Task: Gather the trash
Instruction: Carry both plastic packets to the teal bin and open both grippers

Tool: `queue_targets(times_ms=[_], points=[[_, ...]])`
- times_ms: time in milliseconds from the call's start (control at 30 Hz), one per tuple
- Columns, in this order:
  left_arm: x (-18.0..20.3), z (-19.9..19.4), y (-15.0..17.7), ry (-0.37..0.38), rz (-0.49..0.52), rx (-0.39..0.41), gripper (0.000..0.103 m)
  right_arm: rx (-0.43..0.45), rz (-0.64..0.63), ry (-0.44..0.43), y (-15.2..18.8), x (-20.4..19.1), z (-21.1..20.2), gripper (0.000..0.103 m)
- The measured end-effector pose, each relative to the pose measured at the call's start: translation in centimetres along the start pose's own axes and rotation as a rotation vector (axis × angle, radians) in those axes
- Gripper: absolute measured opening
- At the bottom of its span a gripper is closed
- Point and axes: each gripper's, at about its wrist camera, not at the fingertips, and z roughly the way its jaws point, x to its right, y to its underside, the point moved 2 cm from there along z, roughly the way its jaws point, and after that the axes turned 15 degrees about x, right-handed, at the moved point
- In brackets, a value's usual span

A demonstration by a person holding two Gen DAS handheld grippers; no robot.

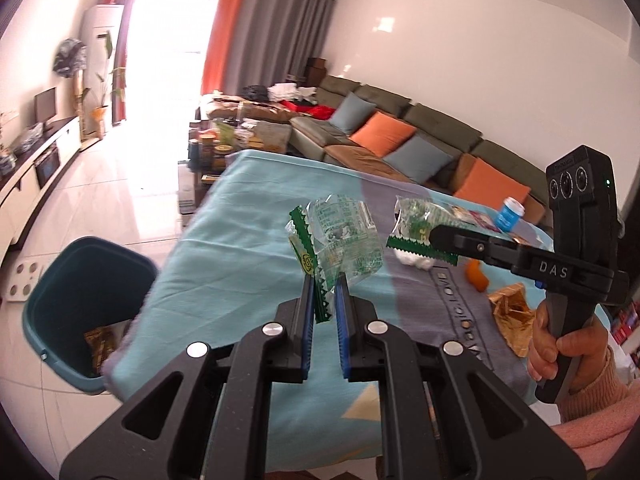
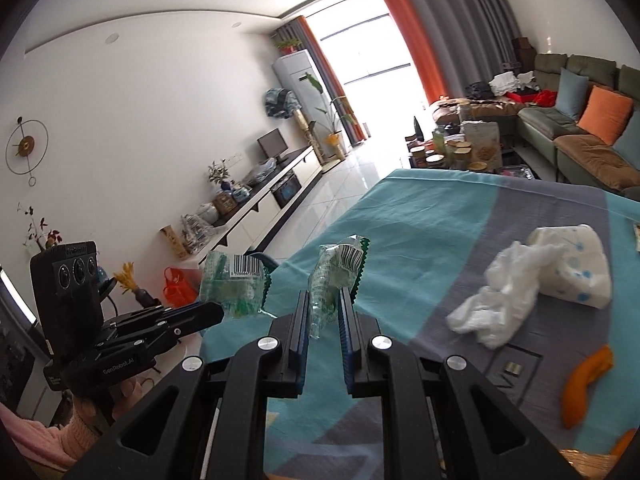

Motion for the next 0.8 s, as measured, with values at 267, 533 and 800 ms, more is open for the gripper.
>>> queue_targets(times_ms=[267, 533, 800], points=[[-3.3, -2.1, -0.4, -0.08, -0.028, 0.026, 0.011, -0.045, -0.006, -0.067, 0.4, -2.4, 3.3, 0.013], [-6.6, -3.8, -0.6, -0.172, -0.063, 0.047, 0.011, -0.083, -0.036, -0.129, 0.4, -5.2, 6.5, 0.013], [-9.5, -5.9, -0.7, -0.26, -0.082, 0.061, 0.011, -0.12, -0.058, -0.177, 0.3, -7.3, 9.2, 0.013]])
